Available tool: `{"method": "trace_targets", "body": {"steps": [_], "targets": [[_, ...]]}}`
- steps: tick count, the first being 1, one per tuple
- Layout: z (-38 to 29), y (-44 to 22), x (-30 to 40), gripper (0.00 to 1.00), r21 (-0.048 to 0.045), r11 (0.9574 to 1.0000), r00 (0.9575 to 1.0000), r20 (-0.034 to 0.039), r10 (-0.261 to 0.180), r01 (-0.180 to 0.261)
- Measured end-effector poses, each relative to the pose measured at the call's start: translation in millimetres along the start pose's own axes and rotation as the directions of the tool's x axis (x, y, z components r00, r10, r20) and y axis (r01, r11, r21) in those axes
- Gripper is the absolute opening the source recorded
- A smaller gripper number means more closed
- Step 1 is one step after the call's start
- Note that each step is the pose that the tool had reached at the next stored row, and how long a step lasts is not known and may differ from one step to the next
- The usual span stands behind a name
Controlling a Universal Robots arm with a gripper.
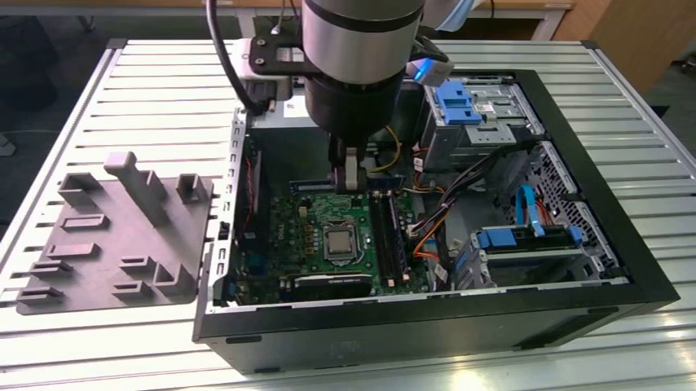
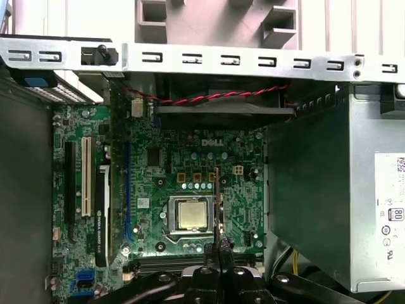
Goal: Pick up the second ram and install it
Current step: 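Pick up the second ram and move it above second insertion slot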
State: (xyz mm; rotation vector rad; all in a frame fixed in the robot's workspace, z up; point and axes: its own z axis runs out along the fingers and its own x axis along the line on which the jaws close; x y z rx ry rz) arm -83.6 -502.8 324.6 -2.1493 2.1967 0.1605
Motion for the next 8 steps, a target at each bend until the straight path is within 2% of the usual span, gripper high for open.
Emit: {"method": "trace_targets", "body": {"steps": [8], "targets": [[2.6, -0.1, 0.3, 0.12, 0.0000, 1.0000, 1.0000, 0.0000, 0.000, 0.000]]}}
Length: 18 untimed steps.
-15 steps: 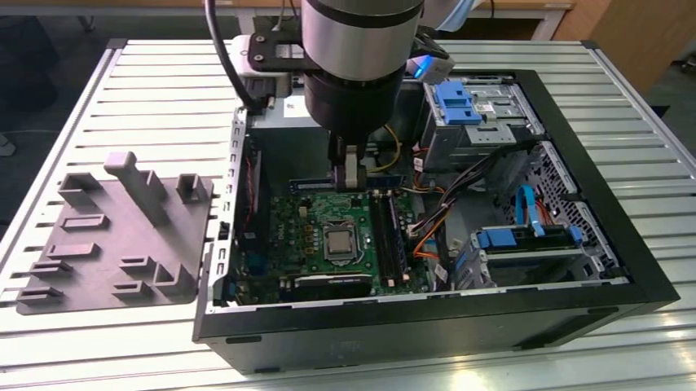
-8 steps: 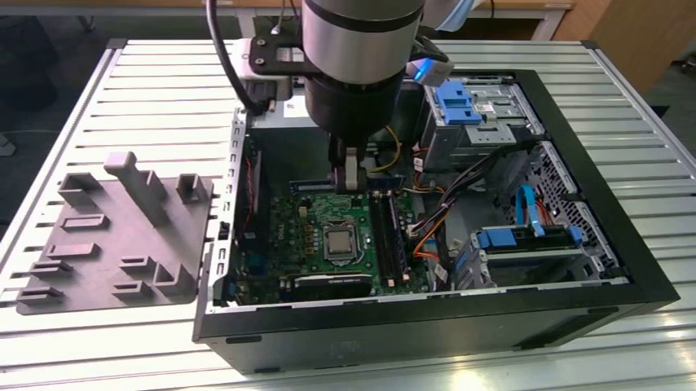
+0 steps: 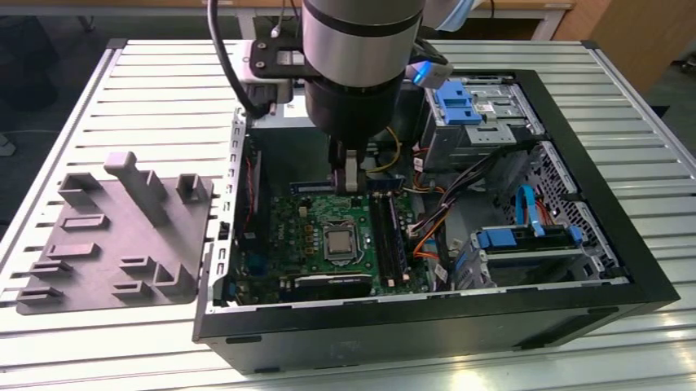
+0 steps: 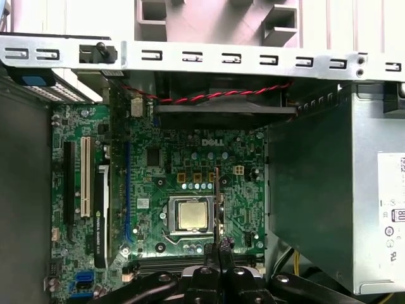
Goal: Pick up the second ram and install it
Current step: 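Pick up the second ram and move it above second insertion slot, then insert the second ram into the second slot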
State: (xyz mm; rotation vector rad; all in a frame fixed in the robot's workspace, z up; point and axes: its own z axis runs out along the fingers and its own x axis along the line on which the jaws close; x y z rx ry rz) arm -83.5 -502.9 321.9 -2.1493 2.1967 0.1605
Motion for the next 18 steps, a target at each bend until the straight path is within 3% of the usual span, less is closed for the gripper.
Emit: {"method": "trace_targets", "body": {"steps": [18], "targets": [[3.3, -0.1, 0.4, 0.12, 0.0000, 1.0000, 1.0000, 0.0001, 0.000, 0.000]]}}
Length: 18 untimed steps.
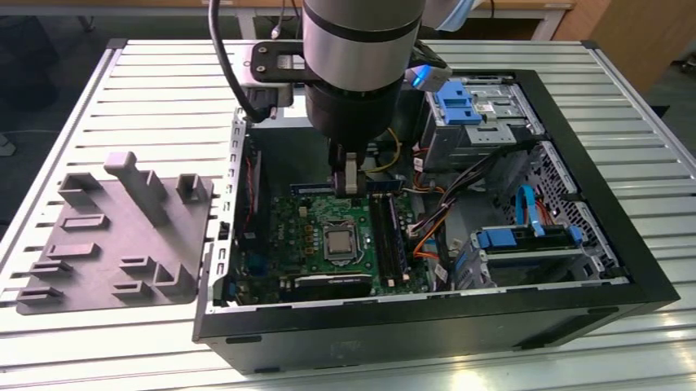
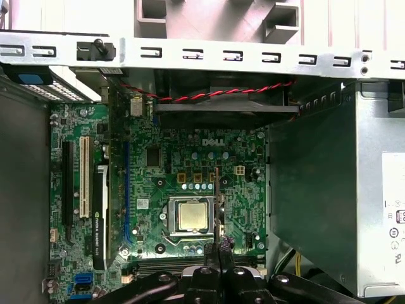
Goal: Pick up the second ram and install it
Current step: 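Insert the second ram into the second slot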
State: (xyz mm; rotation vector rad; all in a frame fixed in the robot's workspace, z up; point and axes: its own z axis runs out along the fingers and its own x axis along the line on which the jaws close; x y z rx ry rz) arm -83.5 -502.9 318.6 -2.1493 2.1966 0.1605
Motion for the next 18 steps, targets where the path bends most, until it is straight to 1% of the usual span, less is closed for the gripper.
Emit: {"method": "trace_targets", "body": {"steps": [7, 9, 11, 13, 15, 18], "targets": [[0.1, 0.0, 0.0, 0.12, 0.0000, 1.0000, 1.0000, -0.0001, 0.000, 0.000], [0.1, -0.1, 0.0, 0.12, 0.0008, 1.0000, 1.0000, 0.0002, 0.007, -0.007], [0.5, -0.1, 0.0, 0.12, 0.0041, 0.9994, 0.9994, 0.0012, 0.034, -0.034], [0.8, -0.1, 0.1, 0.12, 0.0078, 0.9978, 0.9979, 0.0023, 0.065, -0.065], [1.3, -0.1, 0.2, 0.12, 0.0114, 0.9953, 0.9954, 0.0033, 0.096, -0.096], [1.8, -0.1, 0.2, 0.12, 0.0164, 0.9900, 0.9901, 0.0052, 0.140, -0.140]]}}
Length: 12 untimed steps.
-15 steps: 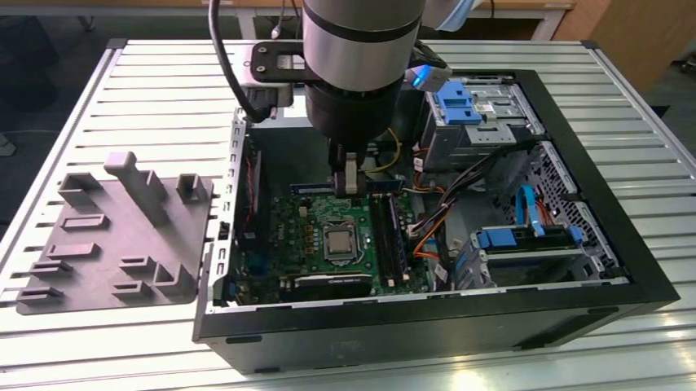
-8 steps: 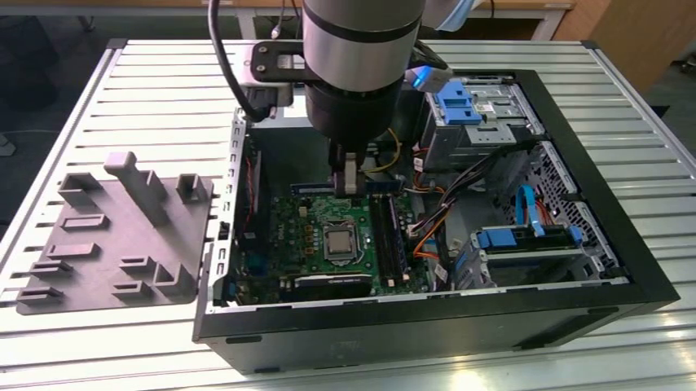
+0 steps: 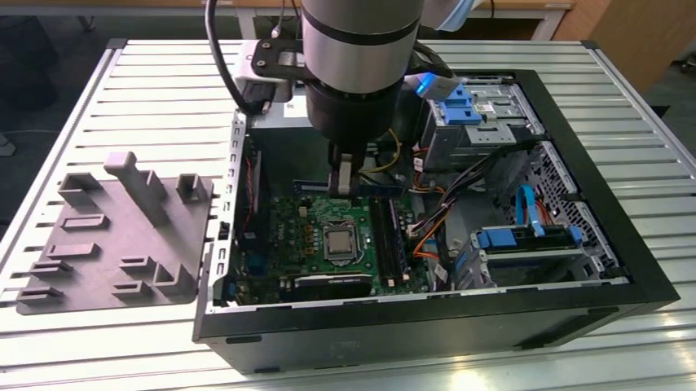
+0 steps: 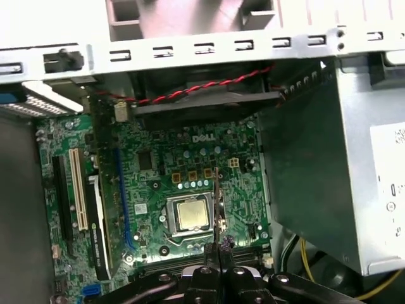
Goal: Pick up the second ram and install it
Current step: 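Insert the second ram into the second slot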
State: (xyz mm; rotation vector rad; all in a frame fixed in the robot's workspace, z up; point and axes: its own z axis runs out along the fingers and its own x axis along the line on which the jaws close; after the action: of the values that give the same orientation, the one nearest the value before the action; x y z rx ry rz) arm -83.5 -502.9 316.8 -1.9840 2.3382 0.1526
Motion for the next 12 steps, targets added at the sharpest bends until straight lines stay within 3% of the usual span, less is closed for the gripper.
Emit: {"method": "trace_targets", "body": {"steps": [3, 6, 12], "targets": [[0.6, 0.0, 0.1, 0.12, 0.0052, 0.9990, 0.9990, 0.0015, 0.044, -0.044], [1.2, 0.0, 0.1, 0.12, 0.0111, 0.9955, 0.9956, 0.0035, 0.094, -0.094], [2.1, 0.0, 0.2, 0.12, 0.0225, 0.9809, 0.9812, 0.0082, 0.193, -0.193]]}}
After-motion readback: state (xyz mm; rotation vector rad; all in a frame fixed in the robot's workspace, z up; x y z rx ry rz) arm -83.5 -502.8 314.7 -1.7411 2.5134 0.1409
